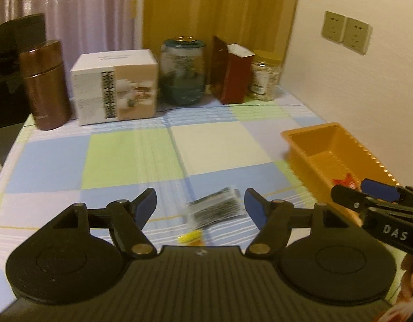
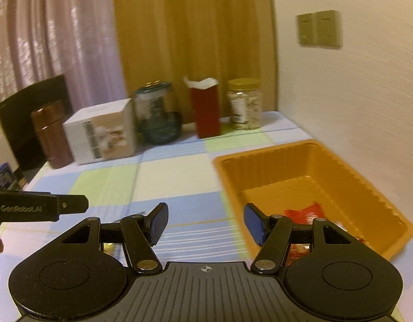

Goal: Organize snacks
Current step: 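Move both open tools back toward the clear packet and yellow candy, then grasp the yellow candy packet with the left tool while the right tool grasps the clear packet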

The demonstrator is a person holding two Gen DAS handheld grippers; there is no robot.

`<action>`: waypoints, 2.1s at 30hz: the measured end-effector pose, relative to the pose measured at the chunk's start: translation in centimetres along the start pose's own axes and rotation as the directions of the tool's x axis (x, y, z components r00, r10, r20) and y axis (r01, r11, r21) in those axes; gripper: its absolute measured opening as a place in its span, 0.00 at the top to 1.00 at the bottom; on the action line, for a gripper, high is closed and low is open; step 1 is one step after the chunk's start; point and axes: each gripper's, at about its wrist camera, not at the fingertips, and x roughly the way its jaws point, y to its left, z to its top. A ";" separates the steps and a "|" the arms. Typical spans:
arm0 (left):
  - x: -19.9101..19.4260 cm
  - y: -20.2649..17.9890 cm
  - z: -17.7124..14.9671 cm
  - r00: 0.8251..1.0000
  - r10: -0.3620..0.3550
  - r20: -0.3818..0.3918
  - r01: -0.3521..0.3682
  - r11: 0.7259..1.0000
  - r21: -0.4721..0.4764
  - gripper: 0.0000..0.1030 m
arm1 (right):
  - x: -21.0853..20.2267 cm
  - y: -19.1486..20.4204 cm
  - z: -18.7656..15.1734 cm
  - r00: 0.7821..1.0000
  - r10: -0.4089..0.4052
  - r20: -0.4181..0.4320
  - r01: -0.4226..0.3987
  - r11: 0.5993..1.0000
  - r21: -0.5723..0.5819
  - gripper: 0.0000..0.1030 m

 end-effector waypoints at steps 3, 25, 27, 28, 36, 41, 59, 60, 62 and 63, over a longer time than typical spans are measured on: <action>0.2 1.3 -0.7 0.999 0.019 -0.026 -0.019 1.000 0.001 0.32 | 0.7 1.2 -0.2 0.999 0.037 -0.016 -0.037 0.999 -0.033 0.39; 6.5 0.3 -4.8 0.986 -0.009 -0.168 0.006 1.000 -0.016 0.63 | 6.7 1.9 -1.0 0.985 0.077 -0.156 -0.089 0.994 -0.069 0.40; 7.2 0.3 -5.1 0.984 -0.009 -0.179 0.005 1.000 -0.025 0.64 | 6.8 1.8 -1.1 0.984 0.080 -0.160 -0.091 0.994 -0.066 0.40; 7.4 0.3 -5.2 0.983 -0.009 -0.186 0.005 1.000 -0.026 0.66 | 6.9 1.7 -1.1 0.984 0.080 -0.160 -0.091 0.994 -0.066 0.40; 7.1 0.8 -5.5 0.983 0.026 -0.184 -0.019 0.999 0.035 0.78 | 7.3 1.5 -1.3 0.981 0.091 -0.168 -0.103 0.993 -0.064 0.40; 6.4 2.0 -4.7 0.984 0.037 -0.172 -0.035 0.999 0.017 0.78 | 7.7 2.3 -1.4 0.977 0.126 -0.173 -0.143 0.986 -0.087 0.40; 4.7 7.9 -1.9 0.992 0.075 -0.097 -0.088 0.986 -0.139 0.78 | 13.4 7.0 -2.4 0.948 0.216 -0.232 -0.247 0.962 -0.114 0.13; 4.7 8.1 -1.9 0.992 0.076 -0.098 -0.090 0.986 -0.142 0.78 | 13.6 7.4 -2.5 0.948 0.215 -0.235 -0.247 0.961 -0.120 0.13; 4.9 8.5 -1.9 0.992 0.077 -0.101 -0.092 0.984 -0.152 0.78 | 14.2 8.2 -2.8 0.949 0.204 -0.239 -0.242 0.960 -0.142 0.12; 5.0 8.7 -2.0 0.992 0.074 -0.105 -0.090 0.983 -0.158 0.78 | 14.5 8.6 -2.9 0.951 0.193 -0.240 -0.234 0.960 -0.154 0.11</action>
